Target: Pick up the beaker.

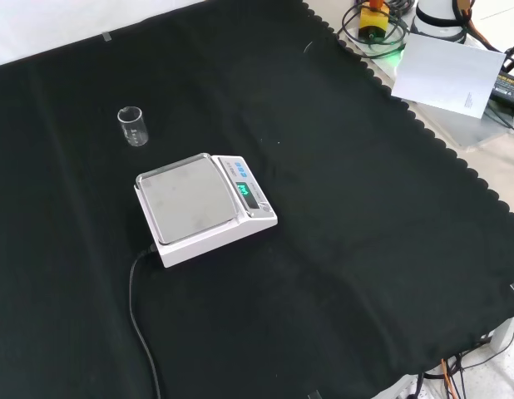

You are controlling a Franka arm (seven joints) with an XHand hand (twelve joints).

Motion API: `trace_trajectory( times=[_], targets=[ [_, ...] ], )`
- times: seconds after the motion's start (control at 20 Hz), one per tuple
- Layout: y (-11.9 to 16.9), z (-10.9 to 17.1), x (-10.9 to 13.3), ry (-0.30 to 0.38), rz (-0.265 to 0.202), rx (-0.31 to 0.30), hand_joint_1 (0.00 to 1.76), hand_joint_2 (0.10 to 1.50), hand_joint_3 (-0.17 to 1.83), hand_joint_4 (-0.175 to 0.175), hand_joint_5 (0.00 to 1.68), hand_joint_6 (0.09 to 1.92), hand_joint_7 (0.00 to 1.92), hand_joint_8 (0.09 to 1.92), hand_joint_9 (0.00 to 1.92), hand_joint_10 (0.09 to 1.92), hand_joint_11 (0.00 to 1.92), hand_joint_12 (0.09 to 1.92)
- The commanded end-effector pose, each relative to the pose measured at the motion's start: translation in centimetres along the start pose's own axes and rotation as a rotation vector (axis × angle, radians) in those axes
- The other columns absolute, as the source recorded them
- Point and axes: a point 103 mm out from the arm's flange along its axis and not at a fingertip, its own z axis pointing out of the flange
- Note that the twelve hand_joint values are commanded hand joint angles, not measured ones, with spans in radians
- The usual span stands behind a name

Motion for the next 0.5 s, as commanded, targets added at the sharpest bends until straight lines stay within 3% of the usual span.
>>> trace_trajectory(
  times=[0.05,0.25,0.5],
  targets=[
    [3.5,4.6,-1.5,0.048,0.012,0.016,0.54,0.85,0.48,-0.052,0.5,0.54,0.53,0.75,0.58,0.83,0.09,1.47],
    [5.4,6.5,-1.3,0.029,0.024,0.013,0.55,0.85,0.48,-0.058,0.52,0.55,0.53,0.75,0.58,0.83,0.1,1.47],
    [7.6,9.2,-0.5,-0.034,0.058,-0.037,0.58,0.85,0.47,-0.066,0.54,0.58,0.53,0.75,0.59,0.83,0.12,1.46]
  ],
)
